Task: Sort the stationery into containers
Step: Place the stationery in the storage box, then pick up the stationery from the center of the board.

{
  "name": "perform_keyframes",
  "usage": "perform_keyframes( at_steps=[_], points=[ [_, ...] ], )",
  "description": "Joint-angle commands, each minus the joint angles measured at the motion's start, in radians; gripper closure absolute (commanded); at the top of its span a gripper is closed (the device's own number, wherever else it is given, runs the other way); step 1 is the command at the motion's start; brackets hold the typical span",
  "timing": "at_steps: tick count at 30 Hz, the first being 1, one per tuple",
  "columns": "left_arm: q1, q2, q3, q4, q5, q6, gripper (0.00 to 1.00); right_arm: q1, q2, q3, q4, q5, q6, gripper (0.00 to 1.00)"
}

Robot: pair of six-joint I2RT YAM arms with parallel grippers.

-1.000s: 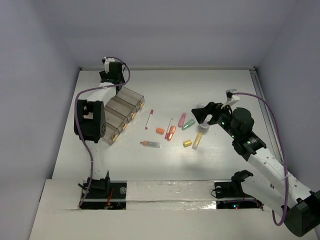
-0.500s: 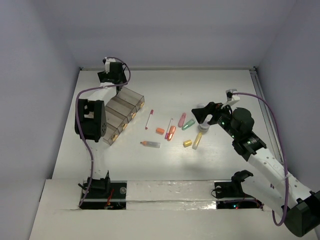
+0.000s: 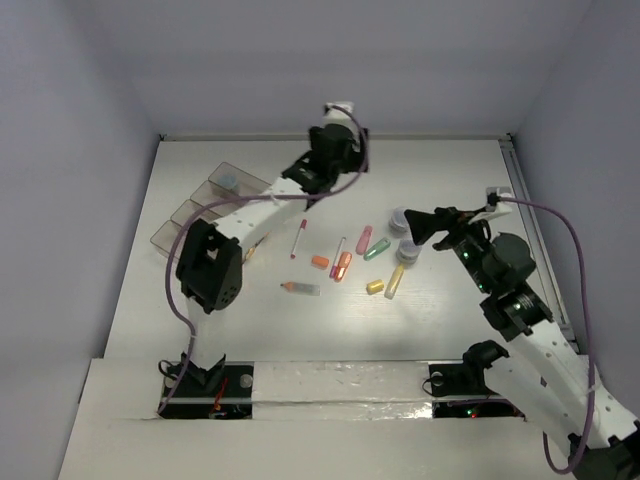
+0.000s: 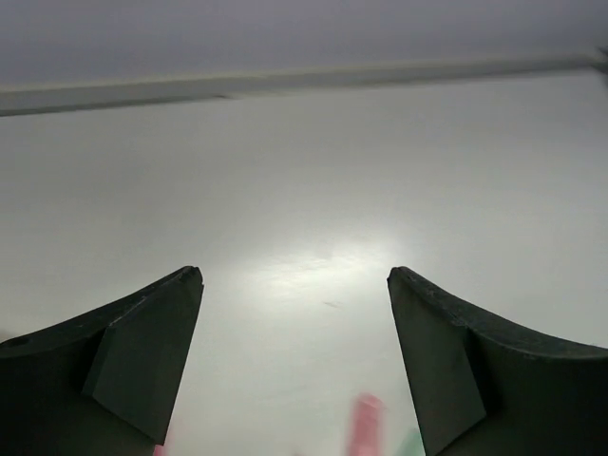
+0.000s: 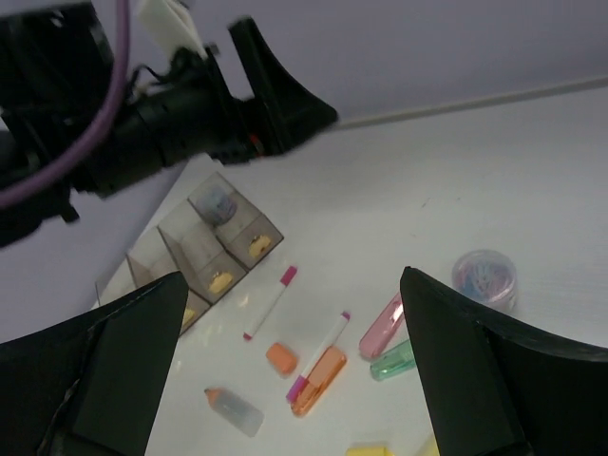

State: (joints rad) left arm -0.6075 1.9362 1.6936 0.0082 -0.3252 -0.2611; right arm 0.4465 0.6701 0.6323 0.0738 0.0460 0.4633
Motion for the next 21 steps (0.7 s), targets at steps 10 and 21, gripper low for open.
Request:
perform_keyframes(
  at_steps=[10,21],
  points=[
    [-0.232,0.280,0.322,-0.145,0.170,-0.086,0.11,0.006,-0.222,-0.031,-0.003,0.195,-0.011,0.00],
    [-0.293,0.443,0.452,-0.260,0.207,-0.049,0.07,0.006,-0.201,-0.023,-0.006,0.166,-0.003,0.00]
  ],
)
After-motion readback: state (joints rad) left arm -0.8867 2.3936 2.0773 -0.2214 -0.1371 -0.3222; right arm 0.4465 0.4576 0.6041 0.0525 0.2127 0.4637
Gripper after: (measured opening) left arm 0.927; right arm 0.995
